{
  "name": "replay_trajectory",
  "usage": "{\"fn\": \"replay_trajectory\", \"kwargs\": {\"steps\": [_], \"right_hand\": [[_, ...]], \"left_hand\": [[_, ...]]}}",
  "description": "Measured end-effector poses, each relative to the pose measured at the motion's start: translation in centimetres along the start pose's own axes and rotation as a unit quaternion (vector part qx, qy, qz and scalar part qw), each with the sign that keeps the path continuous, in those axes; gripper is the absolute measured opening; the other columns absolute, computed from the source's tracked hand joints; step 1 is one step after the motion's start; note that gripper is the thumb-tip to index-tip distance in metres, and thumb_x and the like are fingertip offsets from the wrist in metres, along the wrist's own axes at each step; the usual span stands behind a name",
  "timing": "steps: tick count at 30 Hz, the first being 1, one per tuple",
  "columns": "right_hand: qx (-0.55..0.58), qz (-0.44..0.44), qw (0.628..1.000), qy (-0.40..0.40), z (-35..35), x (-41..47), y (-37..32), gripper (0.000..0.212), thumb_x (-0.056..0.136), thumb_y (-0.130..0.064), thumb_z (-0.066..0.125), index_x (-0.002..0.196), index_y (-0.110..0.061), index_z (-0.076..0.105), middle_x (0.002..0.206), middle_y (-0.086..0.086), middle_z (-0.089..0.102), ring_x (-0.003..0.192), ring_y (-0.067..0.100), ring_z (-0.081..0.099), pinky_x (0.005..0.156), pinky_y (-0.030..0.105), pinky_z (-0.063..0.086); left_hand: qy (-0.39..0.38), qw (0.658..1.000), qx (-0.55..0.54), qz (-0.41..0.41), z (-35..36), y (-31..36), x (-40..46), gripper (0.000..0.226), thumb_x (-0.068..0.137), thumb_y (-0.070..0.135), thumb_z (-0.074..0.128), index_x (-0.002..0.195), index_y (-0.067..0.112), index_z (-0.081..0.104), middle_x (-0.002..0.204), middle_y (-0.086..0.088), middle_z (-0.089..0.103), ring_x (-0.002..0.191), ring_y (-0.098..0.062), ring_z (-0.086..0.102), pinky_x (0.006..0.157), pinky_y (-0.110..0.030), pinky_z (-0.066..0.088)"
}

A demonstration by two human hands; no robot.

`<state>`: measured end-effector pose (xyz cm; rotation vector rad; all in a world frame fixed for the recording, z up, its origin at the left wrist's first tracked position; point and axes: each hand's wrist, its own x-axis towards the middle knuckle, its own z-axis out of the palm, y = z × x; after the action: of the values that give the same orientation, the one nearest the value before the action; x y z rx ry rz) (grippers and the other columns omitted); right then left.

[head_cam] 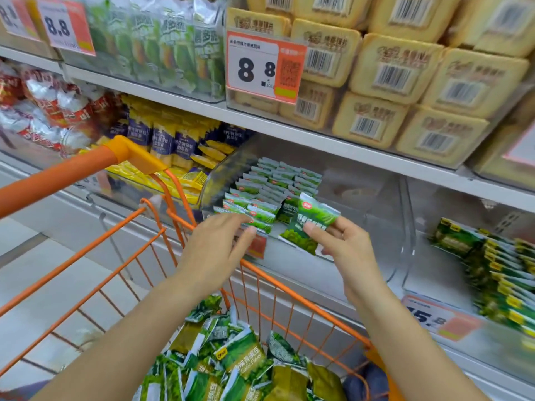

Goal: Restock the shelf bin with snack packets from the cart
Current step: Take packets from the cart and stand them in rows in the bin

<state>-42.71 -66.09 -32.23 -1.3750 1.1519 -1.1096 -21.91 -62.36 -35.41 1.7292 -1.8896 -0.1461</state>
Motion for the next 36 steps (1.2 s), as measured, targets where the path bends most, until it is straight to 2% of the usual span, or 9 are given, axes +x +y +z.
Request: {"fn": "replay_trajectory", "kwargs": {"steps": [3, 8, 14, 16, 20, 22, 28, 32, 36], "right_hand": [[-0.054, 0.016, 0.998, 0.038, -0.6, 4.0, 0.0, 0.009, 0.080, -0.010, 0.074, 0.085, -0.016, 0.069, 0.084, 0.005, 0.069, 0.072, 0.012, 0.059, 0.057, 0.021, 0.045], [-0.172, 0.178, 0.968, 0.040, 0.5, 10.9, 3.7, 0.038, 0.074, -0.007, 0.081, 0.061, -0.014, 0.046, 0.063, 0.004, 0.055, 0.079, 0.025, 0.061, 0.088, 0.044, 0.054], [-0.298, 0.236, 0.924, 0.050, 2.7, 15.3, 5.6, 0.037, 0.077, -0.013, 0.079, 0.060, -0.011, 0.047, 0.084, 0.012, 0.067, 0.090, 0.024, 0.070, 0.088, 0.039, 0.055], [-0.332, 0.225, 0.915, 0.054, 2.8, 16.0, 6.5, 0.032, 0.074, -0.017, 0.081, 0.079, -0.011, 0.049, 0.102, 0.013, 0.070, 0.098, 0.024, 0.069, 0.089, 0.038, 0.055], [-0.358, 0.222, 0.904, 0.069, 2.6, 16.2, 7.0, 0.081, 0.074, -0.022, 0.082, 0.137, -0.001, 0.035, 0.137, 0.013, 0.051, 0.122, 0.026, 0.055, 0.097, 0.033, 0.048], [-0.351, 0.208, 0.910, 0.078, 2.5, 16.3, 7.0, 0.091, 0.075, -0.018, 0.081, 0.144, 0.001, 0.024, 0.141, 0.015, 0.047, 0.125, 0.028, 0.051, 0.100, 0.035, 0.046], [-0.310, 0.230, 0.921, 0.048, 2.7, 16.1, 7.1, 0.086, 0.067, -0.018, 0.086, 0.137, -0.002, 0.038, 0.127, 0.016, 0.059, 0.112, 0.031, 0.061, 0.093, 0.040, 0.052], [-0.384, 0.238, 0.892, 0.026, 1.4, 14.4, 5.7, 0.055, 0.079, -0.027, 0.077, 0.118, 0.001, 0.052, 0.114, 0.014, 0.062, 0.108, 0.028, 0.061, 0.090, 0.037, 0.051], [-0.452, 0.066, 0.886, 0.083, 0.3, 9.4, 2.1, 0.039, 0.088, -0.041, 0.062, 0.113, -0.011, 0.060, 0.106, 0.013, 0.063, 0.109, 0.033, 0.059, 0.079, 0.036, 0.047]], "left_hand": [[-0.011, 0.997, 0.076, 0.026, 1.2, -1.0, -0.3, 0.063, 0.097, 0.052, 0.017, 0.130, 0.019, 0.058, 0.128, 0.003, 0.059, 0.124, -0.019, 0.049, 0.102, -0.030, 0.025], [0.003, 0.997, 0.072, 0.030, 1.3, -1.0, -0.2, 0.061, 0.097, 0.050, 0.018, 0.132, 0.020, 0.057, 0.130, 0.004, 0.058, 0.125, -0.018, 0.047, 0.102, -0.031, 0.027], [-0.008, 0.998, 0.065, 0.024, 1.3, -1.0, -0.1, 0.061, 0.095, 0.048, 0.016, 0.133, 0.021, 0.055, 0.131, 0.005, 0.057, 0.127, -0.016, 0.045, 0.103, -0.034, 0.029], [-0.005, 0.998, 0.061, 0.023, 1.3, -0.8, 0.0, 0.061, 0.094, 0.046, 0.017, 0.131, 0.020, 0.057, 0.129, 0.005, 0.058, 0.126, -0.016, 0.046, 0.102, -0.034, 0.031], [0.001, 0.998, 0.062, 0.023, 1.3, -0.8, 0.3, 0.060, 0.093, 0.044, 0.017, 0.129, 0.020, 0.058, 0.126, 0.005, 0.060, 0.124, -0.016, 0.047, 0.098, -0.032, 0.029], [0.005, 0.998, 0.064, 0.024, 1.4, -0.9, 0.3, 0.059, 0.093, 0.043, 0.018, 0.128, 0.020, 0.059, 0.125, 0.005, 0.060, 0.122, -0.016, 0.047, 0.095, -0.029, 0.026], [0.007, 0.997, 0.068, 0.029, 1.4, -0.9, 0.3, 0.058, 0.092, 0.042, 0.018, 0.127, 0.020, 0.059, 0.123, 0.005, 0.060, 0.121, -0.015, 0.047, 0.093, -0.031, 0.028], [-0.048, 0.997, 0.059, 0.024, 0.4, -0.7, 0.4, 0.051, 0.099, 0.044, 0.023, 0.138, 0.023, 0.048, 0.136, 0.006, 0.051, 0.130, -0.013, 0.037, 0.102, -0.031, 0.026], [-0.066, 0.995, -0.067, -0.012, -2.7, -0.1, 0.6, 0.039, 0.100, 0.038, 0.044, 0.134, 0.020, 0.050, 0.135, 0.002, 0.050, 0.128, -0.014, 0.041, 0.099, -0.025, 0.030]]}}
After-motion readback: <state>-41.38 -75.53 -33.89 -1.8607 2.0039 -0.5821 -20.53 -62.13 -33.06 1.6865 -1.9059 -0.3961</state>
